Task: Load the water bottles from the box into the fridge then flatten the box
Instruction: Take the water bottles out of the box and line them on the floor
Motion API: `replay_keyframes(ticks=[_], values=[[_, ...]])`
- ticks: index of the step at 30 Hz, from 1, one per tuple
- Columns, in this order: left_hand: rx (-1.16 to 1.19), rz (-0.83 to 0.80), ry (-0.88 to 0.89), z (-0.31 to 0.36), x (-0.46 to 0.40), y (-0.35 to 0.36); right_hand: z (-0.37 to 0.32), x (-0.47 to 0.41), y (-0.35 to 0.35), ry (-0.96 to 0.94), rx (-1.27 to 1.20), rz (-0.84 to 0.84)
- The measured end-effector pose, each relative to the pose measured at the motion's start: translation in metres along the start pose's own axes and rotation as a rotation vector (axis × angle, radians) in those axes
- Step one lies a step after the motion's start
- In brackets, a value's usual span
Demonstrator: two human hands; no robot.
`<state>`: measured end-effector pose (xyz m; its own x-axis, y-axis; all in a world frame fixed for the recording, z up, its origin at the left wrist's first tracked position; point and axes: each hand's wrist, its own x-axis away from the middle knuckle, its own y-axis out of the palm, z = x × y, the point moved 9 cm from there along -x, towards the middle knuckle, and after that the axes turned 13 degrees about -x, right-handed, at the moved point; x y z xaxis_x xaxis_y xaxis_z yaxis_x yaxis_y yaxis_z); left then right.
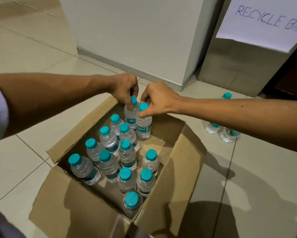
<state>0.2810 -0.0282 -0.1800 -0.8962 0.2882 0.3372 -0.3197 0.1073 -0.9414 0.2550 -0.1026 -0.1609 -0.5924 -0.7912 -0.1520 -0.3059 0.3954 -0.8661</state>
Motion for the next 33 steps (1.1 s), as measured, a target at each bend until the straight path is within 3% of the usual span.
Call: replay_keyframes(ticks=[6, 14, 23, 33], values=[[0.215, -0.009, -0.012, 0.034, 0.008, -0.068, -0.011, 0.039, -0.095, 0.056, -0.101, 0.162], [0.356, 0.125, 0.022, 0.118, -0.021, -0.126, 0.016, 0.12, -0.193, 0.248, -0.09, 0.301], [0.324, -0.012, 0.134, 0.219, -0.091, -0.069, 0.105, 0.182, -0.171, 0.521, 0.015, 0.097], [0.233, -0.059, 0.109, 0.249, -0.136, 0.009, 0.184, 0.203, -0.107, 0.635, 0.132, -0.122]])
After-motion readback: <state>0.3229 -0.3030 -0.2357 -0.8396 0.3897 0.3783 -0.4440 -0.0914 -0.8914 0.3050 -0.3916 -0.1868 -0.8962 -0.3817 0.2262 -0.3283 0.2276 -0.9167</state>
